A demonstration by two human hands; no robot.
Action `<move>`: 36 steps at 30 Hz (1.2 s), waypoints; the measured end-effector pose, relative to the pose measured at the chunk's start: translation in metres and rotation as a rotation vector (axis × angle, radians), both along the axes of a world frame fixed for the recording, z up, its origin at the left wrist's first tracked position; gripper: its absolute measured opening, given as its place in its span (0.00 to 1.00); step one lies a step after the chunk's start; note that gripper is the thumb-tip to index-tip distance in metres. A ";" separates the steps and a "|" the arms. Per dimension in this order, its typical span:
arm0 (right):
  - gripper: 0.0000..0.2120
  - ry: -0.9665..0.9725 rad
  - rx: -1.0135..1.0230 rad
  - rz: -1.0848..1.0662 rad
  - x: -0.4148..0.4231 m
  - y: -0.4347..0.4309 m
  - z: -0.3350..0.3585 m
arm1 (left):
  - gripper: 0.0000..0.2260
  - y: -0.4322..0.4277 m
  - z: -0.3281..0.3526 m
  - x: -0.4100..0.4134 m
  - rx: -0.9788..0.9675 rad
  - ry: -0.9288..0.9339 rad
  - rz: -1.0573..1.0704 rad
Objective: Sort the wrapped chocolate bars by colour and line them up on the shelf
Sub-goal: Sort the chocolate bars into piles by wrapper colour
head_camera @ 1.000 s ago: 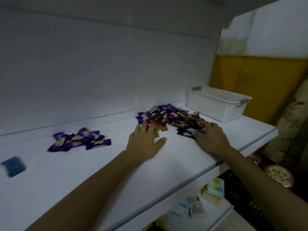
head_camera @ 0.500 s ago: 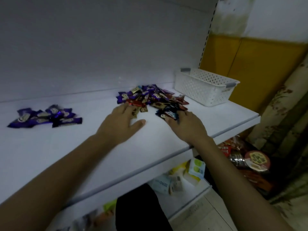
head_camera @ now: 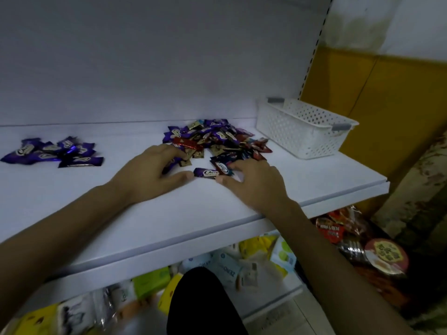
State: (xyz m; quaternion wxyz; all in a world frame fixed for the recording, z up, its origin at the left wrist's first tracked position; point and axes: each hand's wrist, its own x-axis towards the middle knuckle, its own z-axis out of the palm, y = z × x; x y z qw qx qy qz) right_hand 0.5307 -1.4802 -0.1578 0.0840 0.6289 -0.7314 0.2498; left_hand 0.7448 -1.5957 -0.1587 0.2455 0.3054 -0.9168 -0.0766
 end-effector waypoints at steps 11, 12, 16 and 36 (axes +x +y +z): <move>0.17 -0.367 -0.218 0.071 -0.055 -0.100 0.061 | 0.45 0.018 0.005 -0.048 -0.058 -0.122 -0.004; 0.17 -0.381 -0.222 0.098 -0.058 -0.107 0.059 | 0.44 0.019 0.006 -0.060 -0.068 -0.151 0.009; 0.15 -0.406 -0.295 0.127 -0.079 -0.122 0.027 | 0.40 0.000 0.017 -0.109 0.013 -0.153 0.152; 0.21 -0.493 -0.347 0.110 -0.088 -0.138 0.005 | 0.25 -0.082 0.044 -0.146 0.192 -0.290 0.112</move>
